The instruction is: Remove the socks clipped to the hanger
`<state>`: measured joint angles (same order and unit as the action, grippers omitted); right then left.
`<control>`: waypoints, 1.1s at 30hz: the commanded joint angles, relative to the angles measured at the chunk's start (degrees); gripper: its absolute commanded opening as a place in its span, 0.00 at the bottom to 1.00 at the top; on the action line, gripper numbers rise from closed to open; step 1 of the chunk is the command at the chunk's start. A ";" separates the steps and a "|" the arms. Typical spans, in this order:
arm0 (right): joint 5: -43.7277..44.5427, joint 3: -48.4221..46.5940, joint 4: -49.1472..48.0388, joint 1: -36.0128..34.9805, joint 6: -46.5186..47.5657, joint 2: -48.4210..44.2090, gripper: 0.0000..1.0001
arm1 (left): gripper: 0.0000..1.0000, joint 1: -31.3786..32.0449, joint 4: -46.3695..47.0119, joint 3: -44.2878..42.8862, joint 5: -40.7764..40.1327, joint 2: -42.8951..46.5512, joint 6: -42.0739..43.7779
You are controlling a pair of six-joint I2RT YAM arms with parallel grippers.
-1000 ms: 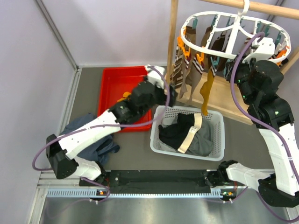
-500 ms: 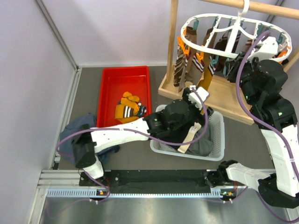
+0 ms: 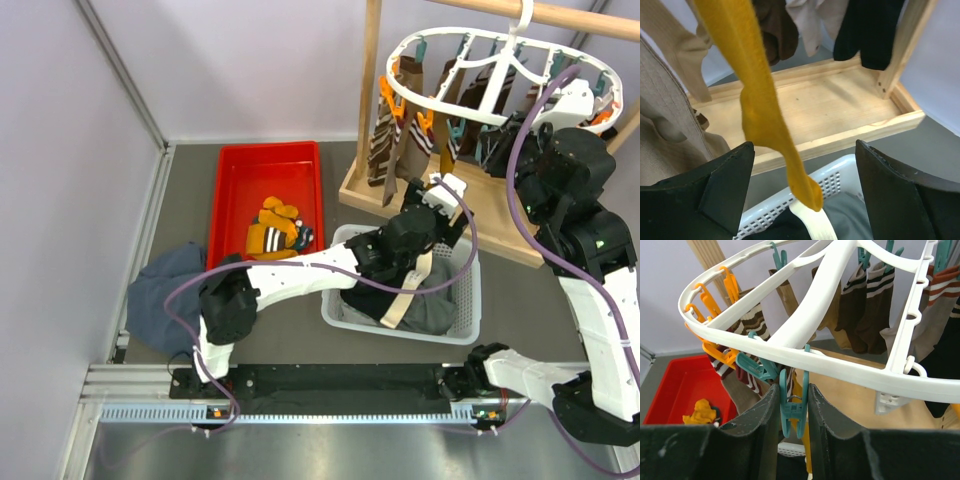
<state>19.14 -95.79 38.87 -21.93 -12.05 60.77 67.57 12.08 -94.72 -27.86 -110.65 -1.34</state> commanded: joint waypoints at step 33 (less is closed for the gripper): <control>-12.80 -20.82 15.35 0.31 -0.96 2.32 0.51 | 0.00 1.86 7.26 10.34 1.32 12.30 -1.03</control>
<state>12.78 -109.21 50.50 -21.93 -13.21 60.20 67.96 16.43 -84.73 -26.81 -101.10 -3.25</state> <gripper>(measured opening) 0.482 0.012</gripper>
